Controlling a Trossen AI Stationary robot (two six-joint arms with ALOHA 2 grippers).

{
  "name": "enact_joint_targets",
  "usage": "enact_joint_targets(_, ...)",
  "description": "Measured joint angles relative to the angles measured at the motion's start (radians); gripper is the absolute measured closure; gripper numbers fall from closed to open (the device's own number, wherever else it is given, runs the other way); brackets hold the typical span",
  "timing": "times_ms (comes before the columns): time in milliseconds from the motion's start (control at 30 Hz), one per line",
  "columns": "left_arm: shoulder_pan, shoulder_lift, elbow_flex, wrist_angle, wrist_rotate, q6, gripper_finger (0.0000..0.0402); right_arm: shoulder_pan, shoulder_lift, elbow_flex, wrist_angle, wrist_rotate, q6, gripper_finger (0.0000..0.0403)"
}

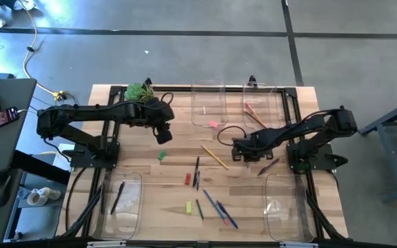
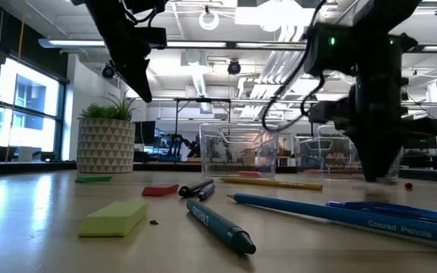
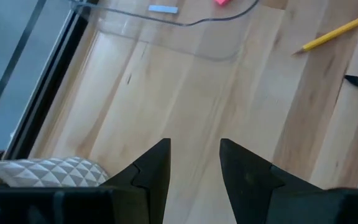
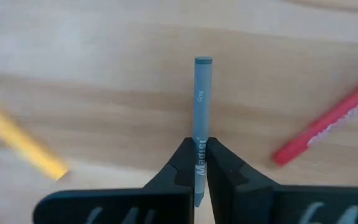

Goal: Sort crayons/erasers/pens/pencils in bins
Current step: Put the gray crayon into the bottom right transparent bin

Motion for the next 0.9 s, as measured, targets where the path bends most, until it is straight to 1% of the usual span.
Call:
enact_joint_targets(133,0.002,0.001,0.000,0.000,0.051,-0.004,0.0275,0.040,-0.016,0.066,-0.007,0.042,-0.030,0.0402)
enact_joint_targets(233,0.002,0.001,0.000,0.000,0.070,-0.020,0.0275,0.072,-0.023,0.138,-0.009,0.094,-0.063,0.0402)
enact_joint_targets(367,0.002,0.001,0.000,0.003,0.086,-0.037,0.0275,0.119,-0.023,0.247,-0.061,0.178,-0.114,0.0402)
enact_joint_targets(533,0.002,0.001,0.000,0.004,0.086,-0.037,0.0275,0.183,-0.024,0.385,-0.206,0.332,-0.122,0.0402)
enact_joint_targets(633,0.002,0.001,0.000,0.004,0.086,-0.045,0.0275,0.217,-0.024,0.458,-0.293,0.401,-0.118,0.0402)
enact_joint_targets(800,0.001,0.001,-0.004,0.002,0.093,-0.097,0.0275,0.264,-0.025,0.557,-0.444,0.480,-0.078,0.0402)
enact_joint_targets(900,0.001,0.001,-0.028,-0.001,0.127,-0.131,0.0275,0.288,-0.025,0.597,-0.532,0.510,-0.047,0.0402)
